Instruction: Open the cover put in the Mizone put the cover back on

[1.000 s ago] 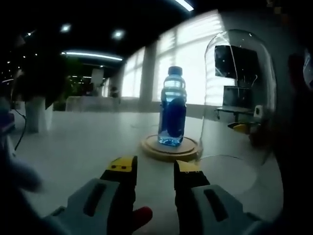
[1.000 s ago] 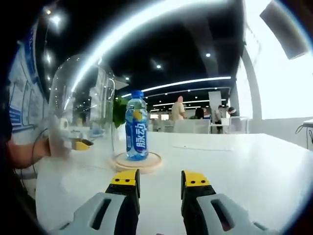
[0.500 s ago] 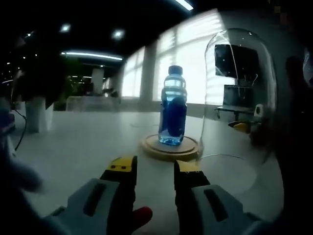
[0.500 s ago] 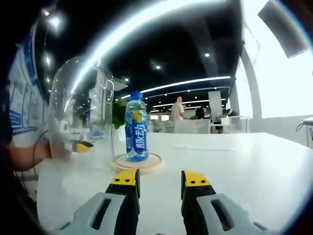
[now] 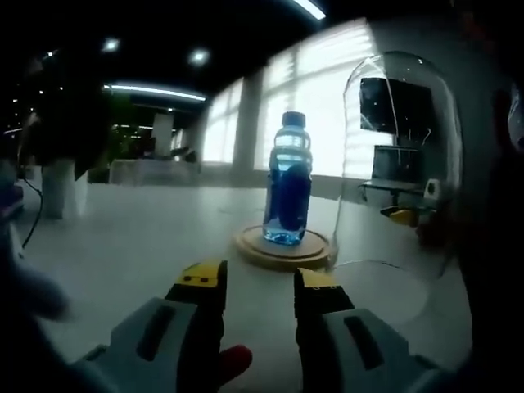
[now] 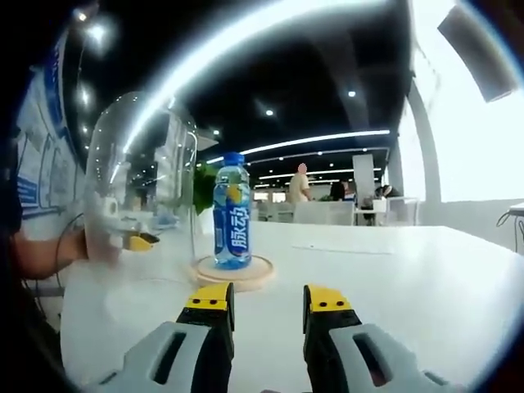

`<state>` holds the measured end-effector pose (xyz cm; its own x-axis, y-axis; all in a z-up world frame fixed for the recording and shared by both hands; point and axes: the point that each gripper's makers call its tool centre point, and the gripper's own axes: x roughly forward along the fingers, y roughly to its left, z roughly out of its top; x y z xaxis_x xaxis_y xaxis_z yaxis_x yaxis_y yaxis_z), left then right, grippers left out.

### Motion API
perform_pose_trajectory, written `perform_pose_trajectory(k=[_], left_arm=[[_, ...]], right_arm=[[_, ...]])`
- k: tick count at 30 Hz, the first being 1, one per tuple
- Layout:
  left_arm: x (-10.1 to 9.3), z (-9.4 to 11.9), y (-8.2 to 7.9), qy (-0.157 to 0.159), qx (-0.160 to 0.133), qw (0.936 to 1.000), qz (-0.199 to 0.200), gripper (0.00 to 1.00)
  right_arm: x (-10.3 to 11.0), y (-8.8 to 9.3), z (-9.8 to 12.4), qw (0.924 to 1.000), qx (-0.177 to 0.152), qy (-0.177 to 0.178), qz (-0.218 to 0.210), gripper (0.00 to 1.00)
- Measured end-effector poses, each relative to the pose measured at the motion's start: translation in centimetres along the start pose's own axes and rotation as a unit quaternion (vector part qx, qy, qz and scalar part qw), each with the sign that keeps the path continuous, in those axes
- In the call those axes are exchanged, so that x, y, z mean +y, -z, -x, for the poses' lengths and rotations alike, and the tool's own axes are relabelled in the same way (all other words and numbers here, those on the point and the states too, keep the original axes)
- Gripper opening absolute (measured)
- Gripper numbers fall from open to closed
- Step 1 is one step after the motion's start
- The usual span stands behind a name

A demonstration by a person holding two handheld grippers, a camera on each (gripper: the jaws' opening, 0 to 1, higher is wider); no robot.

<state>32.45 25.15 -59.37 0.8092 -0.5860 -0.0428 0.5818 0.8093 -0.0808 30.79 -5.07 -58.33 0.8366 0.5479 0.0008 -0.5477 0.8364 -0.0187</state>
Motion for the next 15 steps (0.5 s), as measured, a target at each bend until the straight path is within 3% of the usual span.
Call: perform_pose_trajectory(k=[15], left_arm=[[-0.20,-0.08,0.20,0.002,0.005,0.9999,-0.008,0.27]], right_arm=[[0.00,0.32,-0.22,1.0000,0.008,0.000,0.002,0.27]])
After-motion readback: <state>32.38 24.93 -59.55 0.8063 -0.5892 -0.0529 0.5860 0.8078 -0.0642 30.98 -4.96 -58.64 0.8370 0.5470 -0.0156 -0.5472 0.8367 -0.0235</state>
